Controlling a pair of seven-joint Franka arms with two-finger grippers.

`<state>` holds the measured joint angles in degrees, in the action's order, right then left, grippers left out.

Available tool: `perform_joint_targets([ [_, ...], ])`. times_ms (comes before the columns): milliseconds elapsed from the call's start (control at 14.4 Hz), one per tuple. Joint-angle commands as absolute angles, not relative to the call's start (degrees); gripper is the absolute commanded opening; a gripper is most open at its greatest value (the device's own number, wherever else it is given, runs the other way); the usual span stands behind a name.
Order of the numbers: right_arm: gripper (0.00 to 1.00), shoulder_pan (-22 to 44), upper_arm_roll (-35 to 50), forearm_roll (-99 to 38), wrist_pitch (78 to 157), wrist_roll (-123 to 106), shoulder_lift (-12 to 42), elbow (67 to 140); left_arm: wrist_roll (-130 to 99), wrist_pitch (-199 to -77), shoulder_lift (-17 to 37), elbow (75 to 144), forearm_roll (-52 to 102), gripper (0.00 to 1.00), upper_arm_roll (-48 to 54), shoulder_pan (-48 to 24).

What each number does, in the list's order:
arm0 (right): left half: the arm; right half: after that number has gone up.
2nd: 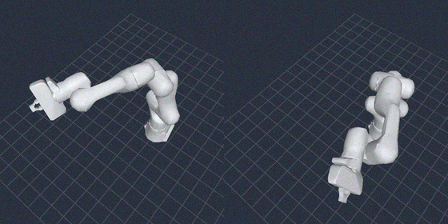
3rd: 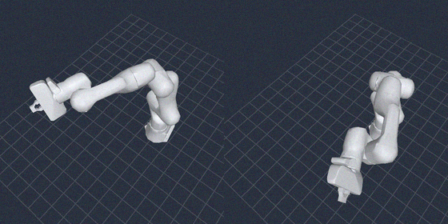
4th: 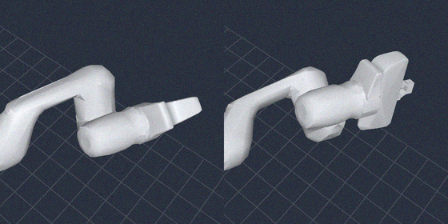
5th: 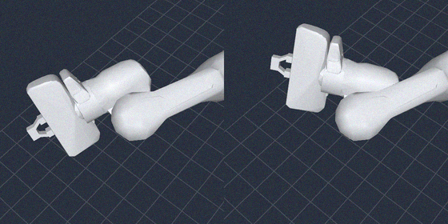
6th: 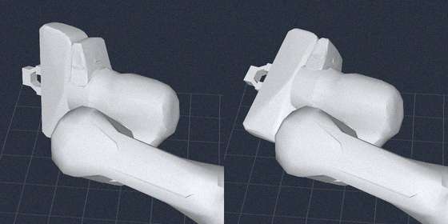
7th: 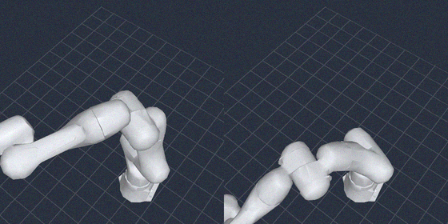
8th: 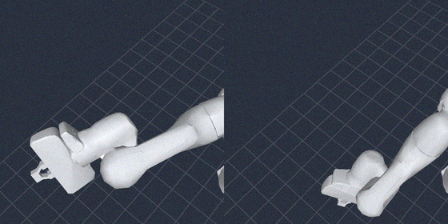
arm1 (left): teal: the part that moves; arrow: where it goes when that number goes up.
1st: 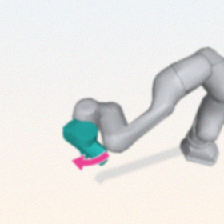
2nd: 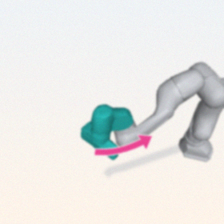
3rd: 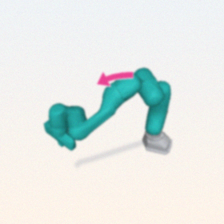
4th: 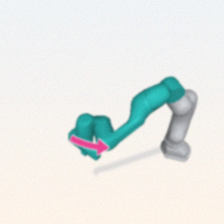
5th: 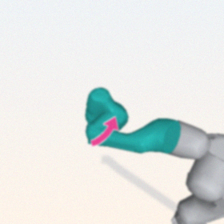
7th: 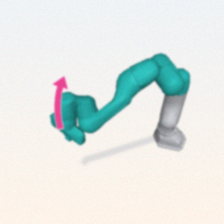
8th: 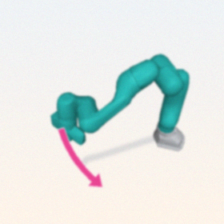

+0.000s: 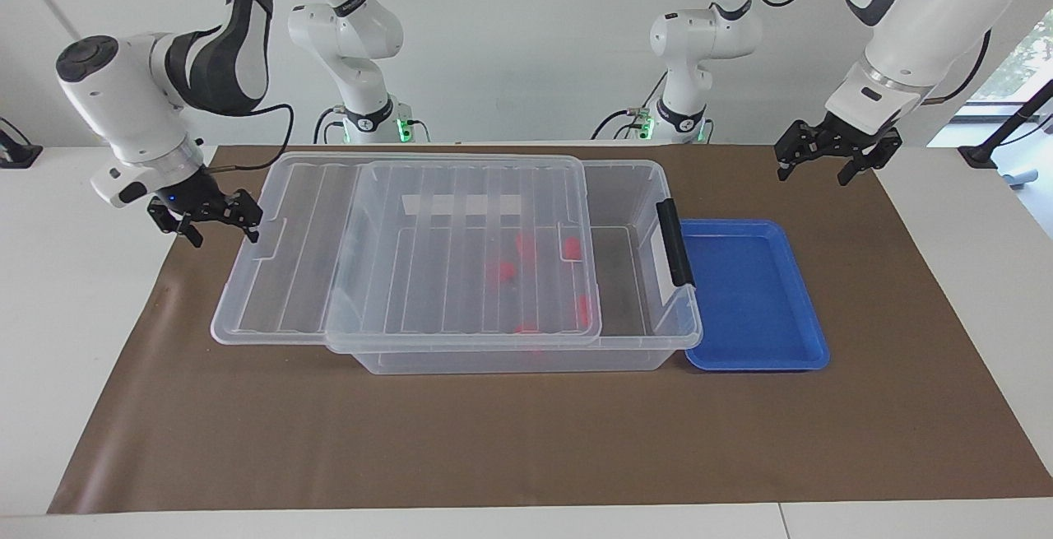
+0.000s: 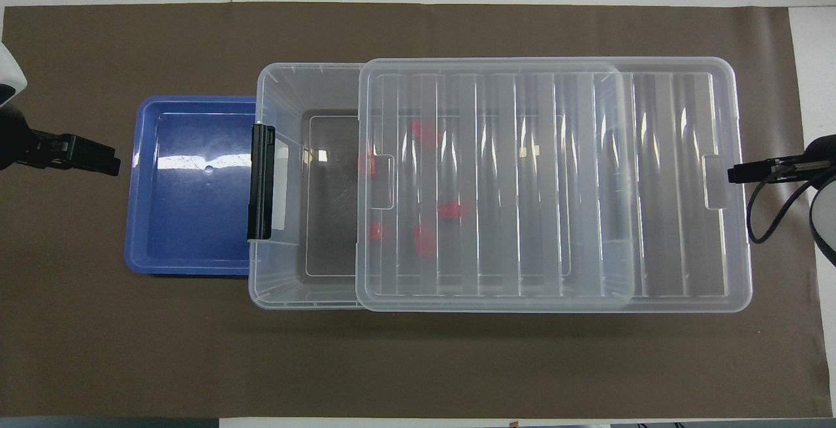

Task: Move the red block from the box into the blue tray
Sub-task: 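Slide the clear lid away from the blue tray with the right gripper, then reach the left gripper into the box toward a red block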

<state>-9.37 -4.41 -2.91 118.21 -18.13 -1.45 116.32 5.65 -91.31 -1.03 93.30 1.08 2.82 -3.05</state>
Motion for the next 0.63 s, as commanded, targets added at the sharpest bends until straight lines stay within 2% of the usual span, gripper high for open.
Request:
perform_joint_targets([
  [0,1.0,-11.6,-4.13,-2.55,120.4,-22.14,-2.02,117.25,5.54,-95.79,-2.55,95.71,1.93,1.0,2.72,-7.02],
  [279,1.0,-12.57,-4.31,-1.94,120.94,-24.35,-1.85,116.98,-2.7,-100.09,-1.85,97.81,1.67,1.0,2.72,-13.78],
  [557,1.0,-12.74,-4.66,0.88,122.69,-24.61,-1.41,116.63,-11.84,-107.73,-1.5,103.0,1.49,1.0,2.73,-20.73],
])
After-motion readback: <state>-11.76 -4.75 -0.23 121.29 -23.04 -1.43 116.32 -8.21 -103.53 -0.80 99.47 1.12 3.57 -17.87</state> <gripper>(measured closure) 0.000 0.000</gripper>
